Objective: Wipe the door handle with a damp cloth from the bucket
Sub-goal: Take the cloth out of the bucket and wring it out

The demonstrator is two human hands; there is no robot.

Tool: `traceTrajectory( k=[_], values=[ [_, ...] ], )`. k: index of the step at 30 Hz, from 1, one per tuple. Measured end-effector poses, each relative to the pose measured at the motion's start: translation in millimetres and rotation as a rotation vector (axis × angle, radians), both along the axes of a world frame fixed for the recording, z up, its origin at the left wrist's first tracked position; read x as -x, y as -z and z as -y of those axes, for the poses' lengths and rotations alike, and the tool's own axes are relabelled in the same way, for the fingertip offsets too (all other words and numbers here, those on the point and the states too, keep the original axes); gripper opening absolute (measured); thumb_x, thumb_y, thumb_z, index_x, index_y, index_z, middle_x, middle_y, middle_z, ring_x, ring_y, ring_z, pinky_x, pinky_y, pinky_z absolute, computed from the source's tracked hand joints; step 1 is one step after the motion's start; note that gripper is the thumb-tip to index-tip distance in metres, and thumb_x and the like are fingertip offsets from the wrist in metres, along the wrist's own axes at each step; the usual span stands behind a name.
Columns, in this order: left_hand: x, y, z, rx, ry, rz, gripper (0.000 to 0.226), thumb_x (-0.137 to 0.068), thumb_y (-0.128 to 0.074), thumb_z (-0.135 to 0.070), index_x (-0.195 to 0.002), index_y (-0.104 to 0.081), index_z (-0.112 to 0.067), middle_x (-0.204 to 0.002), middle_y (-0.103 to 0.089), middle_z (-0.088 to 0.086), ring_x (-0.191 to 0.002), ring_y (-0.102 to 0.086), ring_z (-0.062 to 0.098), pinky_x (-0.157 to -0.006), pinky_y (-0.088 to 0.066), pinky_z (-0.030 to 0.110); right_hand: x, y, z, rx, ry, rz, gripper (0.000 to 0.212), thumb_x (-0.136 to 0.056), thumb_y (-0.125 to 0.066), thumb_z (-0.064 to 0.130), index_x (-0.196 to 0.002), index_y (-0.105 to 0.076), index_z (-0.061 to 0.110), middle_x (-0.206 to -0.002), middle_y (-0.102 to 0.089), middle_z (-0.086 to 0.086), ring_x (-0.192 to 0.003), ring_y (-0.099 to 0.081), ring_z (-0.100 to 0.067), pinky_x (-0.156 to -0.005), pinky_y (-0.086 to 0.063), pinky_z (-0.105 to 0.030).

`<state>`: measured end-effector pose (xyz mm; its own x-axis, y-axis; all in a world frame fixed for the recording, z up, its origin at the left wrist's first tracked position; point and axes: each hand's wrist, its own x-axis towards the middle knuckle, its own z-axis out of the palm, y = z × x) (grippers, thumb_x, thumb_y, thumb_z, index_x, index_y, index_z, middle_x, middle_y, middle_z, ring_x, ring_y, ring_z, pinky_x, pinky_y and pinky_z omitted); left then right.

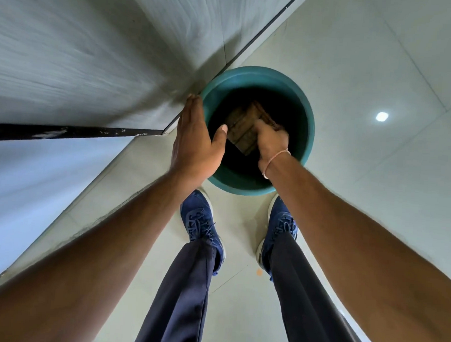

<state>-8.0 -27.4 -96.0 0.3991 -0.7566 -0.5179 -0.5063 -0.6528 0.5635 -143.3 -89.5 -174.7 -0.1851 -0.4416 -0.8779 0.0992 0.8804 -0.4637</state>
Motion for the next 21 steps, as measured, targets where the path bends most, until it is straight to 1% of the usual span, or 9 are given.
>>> traceTrajectory(
  k=[3, 5, 6, 8, 11, 14, 16, 18, 21],
  values=[
    [8.7, -25.2, -1.9, 0.013, -0.037, -0.012, 0.065, -0.103, -0.064, -0.03, -0.159, -0.039, -0.01, -0.163, -0.045, 0.014, -0.153, -0.043, 0.031, -0.126, -0.04, 0.054, 13.9, -49.4, -6.4, 0.061, -0.067, 0.061, 0.059, -0.063, -0.08, 0.019, -0.119, -0.07, 0.004, -0.113, -0.078, -0.021, -0.105, -0.077, -0.04, -0.09, -0.065, -0.058],
    [17.6, -46.9, -2.4, 0.033, -0.079, -0.049, 0.056, -0.104, -0.064, -0.034, -0.153, -0.048, -0.013, -0.154, -0.055, 0.01, -0.144, -0.052, 0.026, -0.122, -0.045, 0.048, 23.5, -86.6, -7.4, 0.094, -0.092, 0.131, 0.068, -0.057, -0.082, 0.021, -0.122, -0.066, 0.005, -0.119, -0.075, -0.023, -0.111, -0.075, -0.041, -0.092, -0.062, -0.064],
    [22.0, -59.7, -1.2, 0.036, -0.115, -0.122, 0.05, -0.105, -0.065, -0.036, -0.149, -0.053, -0.016, -0.147, -0.062, 0.006, -0.136, -0.058, 0.021, -0.117, -0.049, 0.043, 27.7, -106.3, -6.8, 0.1, -0.108, 0.17, 0.07, -0.059, -0.083, 0.019, -0.125, -0.064, 0.006, -0.123, -0.073, -0.024, -0.114, -0.073, -0.041, -0.094, -0.061, -0.065],
    [27.7, -80.8, 1.7, 0.02, -0.229, -0.407, 0.039, -0.103, -0.068, -0.037, -0.136, -0.064, -0.018, -0.128, -0.074, -0.001, -0.118, -0.07, 0.013, -0.106, -0.057, 0.039, 36.9, -136.4, -6.6, 0.115, -0.14, 0.282, 0.065, -0.068, -0.079, 0.013, -0.13, -0.063, 0.004, -0.128, -0.07, -0.028, -0.122, -0.067, -0.047, -0.1, -0.057, -0.066],
    [24.8, -103.3, 6.0, -0.052, -0.424, -0.774, 0.036, -0.089, -0.077, -0.033, -0.121, -0.075, -0.018, -0.114, -0.082, 0.005, -0.107, -0.078, 0.018, -0.104, -0.06, 0.044, 47.6, -173.9, -1.3, 0.088, -0.17, 0.426, 0.059, -0.08, -0.071, 0.011, -0.137, -0.062, 0.001, -0.134, -0.067, -0.028, -0.133, -0.058, -0.052, -0.108, -0.051, -0.068],
    [18.8, -112.0, 6.6, -0.07, -0.491, -0.79, 0.037, -0.075, -0.078, -0.028, -0.111, -0.079, -0.018, -0.11, -0.083, 0.008, -0.106, -0.078, 0.027, -0.111, -0.058, 0.055, 54.0, -194.7, 6.1, 0.093, -0.195, 0.502, 0.053, -0.091, -0.062, 0.025, -0.14, -0.06, 0.005, -0.142, -0.062, -0.029, -0.132, -0.059, -0.05, -0.11, -0.049, -0.067],
    [15.2, -117.5, 7.4, -0.056, -0.523, -0.784, 0.037, -0.073, -0.081, -0.024, -0.109, -0.078, -0.016, -0.109, -0.082, 0.009, -0.104, -0.077, 0.026, -0.11, -0.058, 0.056, 53.9, -203.9, 8.2, 0.122, -0.203, 0.49, 0.04, -0.098, -0.051, 0.03, -0.129, -0.068, 0.011, -0.123, -0.072, -0.019, -0.115, -0.067, -0.039, -0.097, -0.059, -0.058],
    [11.6, -124.6, 8.6, -0.036, -0.512, -0.772, 0.042, -0.072, -0.084, -0.019, -0.112, -0.076, -0.012, -0.109, -0.08, 0.011, -0.102, -0.076, 0.027, -0.106, -0.059, 0.057, 52.3, -209.6, 8.0, 0.141, -0.179, 0.404, 0.037, -0.105, -0.041, 0.026, -0.124, -0.07, 0.013, -0.107, -0.075, -0.01, -0.104, -0.07, -0.03, -0.082, -0.063, -0.048],
    [10.7, -143.0, 10.3, 0.007, -0.423, -0.676, 0.047, -0.08, -0.087, -0.004, -0.122, -0.068, 0.003, -0.105, -0.079, 0.012, -0.093, -0.076, 0.015, -0.089, -0.066, 0.039, 49.4, -219.8, 8.0, 0.19, -0.255, 0.28, 0.037, -0.094, -0.052, 0.027, -0.123, -0.071, 0.016, -0.112, -0.076, -0.011, -0.11, -0.07, -0.033, -0.092, -0.062, -0.057]
  ],
)
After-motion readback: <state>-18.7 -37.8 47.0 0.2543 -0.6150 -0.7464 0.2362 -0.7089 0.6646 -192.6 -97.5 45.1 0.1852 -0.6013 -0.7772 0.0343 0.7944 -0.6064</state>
